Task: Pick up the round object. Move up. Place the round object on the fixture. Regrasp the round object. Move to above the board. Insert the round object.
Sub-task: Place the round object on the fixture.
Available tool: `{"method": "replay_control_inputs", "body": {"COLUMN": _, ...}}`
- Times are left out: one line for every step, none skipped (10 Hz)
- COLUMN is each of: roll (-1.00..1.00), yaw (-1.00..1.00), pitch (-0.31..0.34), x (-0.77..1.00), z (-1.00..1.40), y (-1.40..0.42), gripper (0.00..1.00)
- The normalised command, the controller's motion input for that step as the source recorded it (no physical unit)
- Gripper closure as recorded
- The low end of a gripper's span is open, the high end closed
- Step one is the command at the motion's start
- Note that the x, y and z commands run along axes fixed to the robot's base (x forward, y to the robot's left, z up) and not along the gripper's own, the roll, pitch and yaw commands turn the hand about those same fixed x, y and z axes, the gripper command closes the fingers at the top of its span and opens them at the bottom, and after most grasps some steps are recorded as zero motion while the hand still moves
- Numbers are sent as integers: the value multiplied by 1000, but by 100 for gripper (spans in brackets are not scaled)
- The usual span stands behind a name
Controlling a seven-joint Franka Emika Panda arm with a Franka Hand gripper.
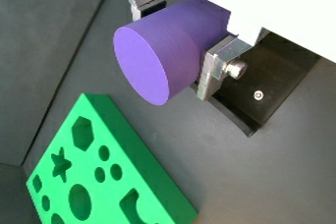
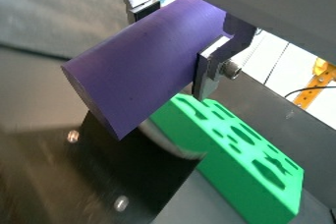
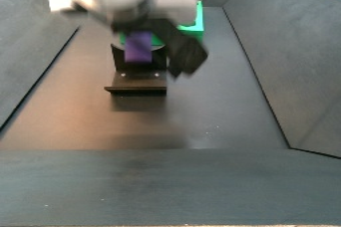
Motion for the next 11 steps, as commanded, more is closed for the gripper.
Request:
{"method": "replay_control_inputs", "body": {"roll": -243, "yaw": -175, "pitch": 47, "x": 172, "z": -1000, "y": 131, "gripper": 100}}
{"method": "replay_control_inputs", "body": {"roll": -172, "yaw": -162, "pitch": 7, "x": 163, "z": -889, "y": 123, "gripper": 100}}
{"method": "replay_control_inputs", "body": {"roll": -158, "yaw": -153, "pitch": -11, "x": 145, "z": -741, "y": 111, "gripper": 100}}
{"method": "replay_control_inputs", "body": {"roll": -135, "yaw": -125, "pitch": -37, "x": 109, "z": -473, "y": 74, "gripper": 100}}
{"method": "replay_control_inputs", "body": {"roll": -117, "yaw": -104, "pitch": -54, "x": 89, "z": -288, "y": 57, "gripper": 100}}
{"method": "replay_control_inputs", "body": {"roll": -95, "yaw": -76, "pitch": -65, "x": 54, "z": -183, "y": 53, "gripper": 100}}
{"method": "replay_control_inputs", "body": {"roll": -93, "yaw": -66, "pitch": -66, "x": 51, "z": -182, "y": 54, "gripper": 100}}
{"method": "replay_control_inputs", "body": {"roll": -93, "yaw": -40, "pitch": -66, "x": 51, "z": -182, "y": 53, "gripper": 100}}
{"method": "replay_control_inputs", "body": {"roll": -93, "yaw": -33, "pitch": -66, "x": 50, "z": -182, "y": 53, "gripper": 100}}
{"method": "replay_control_inputs", "body": {"roll": 0, "yaw": 0, "pitch": 0, "x": 0, "z": -167, "y": -500, "gripper": 100}}
{"method": "replay_control_inputs", "body": {"roll": 0, "yaw": 0, "pitch": 0, "x": 0, "z": 0, "y": 0, "gripper": 0}}
